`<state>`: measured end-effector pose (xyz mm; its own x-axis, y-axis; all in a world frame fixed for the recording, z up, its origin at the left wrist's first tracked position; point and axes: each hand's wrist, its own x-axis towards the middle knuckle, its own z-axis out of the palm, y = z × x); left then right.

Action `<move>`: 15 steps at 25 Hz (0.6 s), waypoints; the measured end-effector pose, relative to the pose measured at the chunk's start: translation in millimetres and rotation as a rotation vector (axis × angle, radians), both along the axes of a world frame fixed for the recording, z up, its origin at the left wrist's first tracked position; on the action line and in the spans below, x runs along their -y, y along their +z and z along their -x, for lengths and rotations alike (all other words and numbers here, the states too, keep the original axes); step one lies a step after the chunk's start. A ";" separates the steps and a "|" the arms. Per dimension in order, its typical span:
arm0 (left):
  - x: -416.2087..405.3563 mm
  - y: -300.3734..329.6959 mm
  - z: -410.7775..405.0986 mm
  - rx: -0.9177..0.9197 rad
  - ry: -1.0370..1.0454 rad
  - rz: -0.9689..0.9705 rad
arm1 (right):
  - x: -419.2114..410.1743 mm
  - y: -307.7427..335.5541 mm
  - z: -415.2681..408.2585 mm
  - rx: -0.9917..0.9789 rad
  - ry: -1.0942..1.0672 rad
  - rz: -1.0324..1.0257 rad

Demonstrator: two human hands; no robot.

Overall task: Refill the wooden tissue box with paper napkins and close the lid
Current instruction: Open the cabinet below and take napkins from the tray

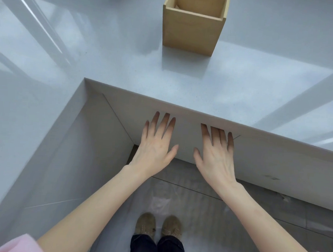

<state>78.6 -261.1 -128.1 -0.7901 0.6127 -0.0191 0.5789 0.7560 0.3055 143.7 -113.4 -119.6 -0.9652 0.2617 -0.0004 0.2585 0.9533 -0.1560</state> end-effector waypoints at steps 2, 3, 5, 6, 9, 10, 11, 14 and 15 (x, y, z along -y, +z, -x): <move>-8.2 -2.0 7.1 -0.017 -0.040 0.040 | -7.7 -5.8 5.5 -0.031 -0.013 -0.033; -13.0 -3.1 10.2 -0.022 -0.053 0.063 | -12.1 -7.8 7.5 -0.029 -0.022 -0.040; -22.2 -5.0 15.3 -0.030 -0.035 0.078 | -19.3 -11.9 10.6 0.000 -0.032 -0.039; -26.3 -5.7 17.4 -0.027 -0.016 0.086 | -21.5 -13.5 11.3 0.010 -0.037 -0.038; -35.1 -8.6 21.0 -0.024 0.050 0.119 | -22.1 -17.2 12.7 -0.050 -0.038 -0.055; -36.7 -8.5 21.5 -0.029 0.079 0.117 | -20.5 -18.5 13.3 -0.091 -0.036 -0.081; -38.1 -7.2 21.2 -0.035 0.103 0.111 | -18.5 -19.2 12.8 -0.127 -0.039 -0.101; -39.7 -4.1 14.1 -0.083 0.147 0.057 | -13.6 -17.7 6.7 -0.186 -0.041 -0.079; -39.7 -3.4 11.1 -0.092 0.164 0.029 | -13.5 -17.1 2.8 -0.215 -0.032 -0.075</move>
